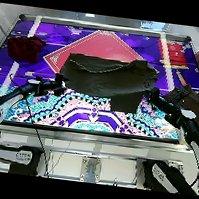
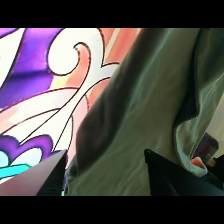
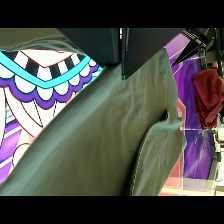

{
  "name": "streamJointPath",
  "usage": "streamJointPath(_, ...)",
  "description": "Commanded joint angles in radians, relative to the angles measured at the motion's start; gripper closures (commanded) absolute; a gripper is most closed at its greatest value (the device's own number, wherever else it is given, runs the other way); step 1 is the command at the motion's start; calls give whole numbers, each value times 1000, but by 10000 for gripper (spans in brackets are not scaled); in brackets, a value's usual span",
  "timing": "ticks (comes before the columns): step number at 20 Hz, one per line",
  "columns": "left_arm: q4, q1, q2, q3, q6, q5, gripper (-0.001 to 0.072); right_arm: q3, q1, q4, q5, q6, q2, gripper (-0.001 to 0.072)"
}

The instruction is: Fold the shirts.

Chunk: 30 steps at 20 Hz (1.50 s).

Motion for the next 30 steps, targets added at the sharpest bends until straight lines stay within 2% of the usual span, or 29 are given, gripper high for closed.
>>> streamJointPath(1, -174, -1, -16, 1, 121, 36, 237, 1, 0, 1, -2, 0, 2, 685)
streamJointPath(2, -193, 0, -16, 1, 127, 53, 329, 1, 0, 1, -2, 0, 2, 685)
streamJointPath(3, -203, 0, -16, 2, 127, 70, 483, 1, 0, 1, -1, 0, 3, 685)
streamJointPath(4, -206, 0, -16, 9, 136, 90, 670, 1, 0, 1, -2, 0, 9, 686)
streamJointPath(5, -206, 1, -15, 25, 166, 98, 694, 1, 0, 0, -9, -7, 22, 686)
streamJointPath(7, -206, 16, -8, 93, 260, 47, 695, 12, -3, -17, -19, -72, 79, 688)
streamJointPath(9, -205, 42, 36, 190, 450, -48, 695, 54, -3, -167, -18, -85, 177, 689)
streamJointPath(10, -205, 59, 84, 239, 563, -98, 696, 81, -3, -281, -8, -39, 237, 689)
streamJointPath(11, -198, 78, 143, 280, 652, -146, 696, 112, -3, -402, 4, 55, 310, 689)
streamJointPath(12, -171, 103, 219, 320, 716, -200, 696, 145, -4, -513, 13, 158, 391, 689)
streamJointPath(13, -119, 124, 300, 352, 735, -248, 696, 179, -12, -599, 23, 237, 469, 689)
streamJointPath(15, 68, 164, 477, 418, 727, -377, 697, 262, -42, -730, 39, 348, 638, 690)
streamJointPath(18, 406, 194, 742, 520, 581, -525, 697, 448, -93, -911, 87, 456, 841, 692)
streamJointPath(20, 603, 193, 888, 592, 499, -552, 697, 599, -103, -1048, 137, 494, 889, 692)
streamJointPath(22, 738, 193, 971, 680, 446, -626, 698, 731, -103, -1136, 190, 507, 868, 692)
streamJointPath(25, 771, 193, 978, 756, 404, -838, 697, 790, -103, -1095, 306, 497, 767, 692)
streamJointPath(28, 781, 193, 909, 733, 399, -861, 698, 738, -103, -941, 444, 388, 596, 692)
streamJointPath(30, 782, 193, 809, 684, 406, -858, 697, 673, -103, -825, 422, 298, 464, 691)
